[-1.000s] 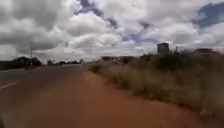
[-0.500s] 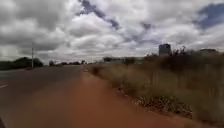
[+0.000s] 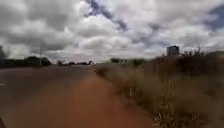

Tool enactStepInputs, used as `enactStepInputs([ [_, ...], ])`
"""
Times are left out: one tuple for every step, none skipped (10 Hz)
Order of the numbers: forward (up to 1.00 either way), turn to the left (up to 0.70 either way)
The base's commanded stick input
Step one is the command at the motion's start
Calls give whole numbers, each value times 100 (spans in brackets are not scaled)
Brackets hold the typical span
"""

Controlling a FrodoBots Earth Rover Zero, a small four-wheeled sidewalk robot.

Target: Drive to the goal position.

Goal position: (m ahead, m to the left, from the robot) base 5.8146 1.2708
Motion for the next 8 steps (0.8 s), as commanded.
enactStepInputs([
  [85,34],
  [85,34],
  [85,34],
  [85,34],
  [85,34],
  [85,34],
  [85,34],
  [85,34],
])
